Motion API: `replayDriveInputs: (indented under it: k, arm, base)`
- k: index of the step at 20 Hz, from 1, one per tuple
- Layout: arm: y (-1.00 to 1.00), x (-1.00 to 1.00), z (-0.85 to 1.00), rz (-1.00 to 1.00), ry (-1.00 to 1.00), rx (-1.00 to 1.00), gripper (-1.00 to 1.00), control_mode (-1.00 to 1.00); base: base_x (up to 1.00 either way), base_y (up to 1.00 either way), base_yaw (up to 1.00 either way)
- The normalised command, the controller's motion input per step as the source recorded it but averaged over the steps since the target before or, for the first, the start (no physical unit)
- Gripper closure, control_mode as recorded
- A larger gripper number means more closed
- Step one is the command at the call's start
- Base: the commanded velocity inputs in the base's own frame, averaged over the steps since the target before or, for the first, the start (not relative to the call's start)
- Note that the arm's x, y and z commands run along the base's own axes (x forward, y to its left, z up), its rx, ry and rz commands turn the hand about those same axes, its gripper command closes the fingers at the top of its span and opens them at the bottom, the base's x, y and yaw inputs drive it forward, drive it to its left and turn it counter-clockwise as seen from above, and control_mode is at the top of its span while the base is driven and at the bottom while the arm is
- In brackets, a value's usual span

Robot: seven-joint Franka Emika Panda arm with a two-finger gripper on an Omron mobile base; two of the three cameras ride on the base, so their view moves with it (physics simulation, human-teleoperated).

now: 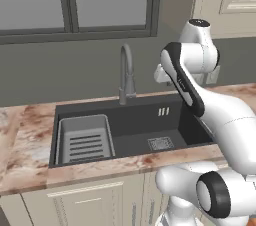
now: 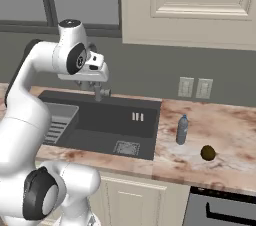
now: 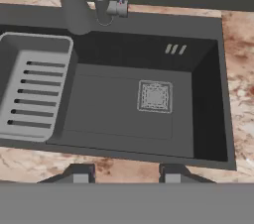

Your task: Turn on the sink faucet. Then move the avocado from the counter to the sink. Turn off the sink. Move the vegetable from the sink to the pot next to the stove. Finally move the pot to the front left burner.

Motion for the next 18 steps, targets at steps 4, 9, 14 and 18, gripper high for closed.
replayDriveInputs:
  k: [4,9,14,18]
  arm:
    - [0.00,0.00,-0.01,0.00,0.00,0.00,-1.00,1.00]
    - [0.00,0.00,0.00,0.00,0.00,0.00,-1.00,1.00]
    - [0.00,0.00,0.00,0.00,0.00,0.00,-1.00,1.00]
    - [0.00,0.00,0.00,0.00,0.00,0.00,-1.00,1.00]
  base:
    - [0.00,-0.25,-0.01]
    - [0.12,-0.64,0.00]
    - [0.29,-0.53,0.00]
    - [0.55,-0.11,0.00]
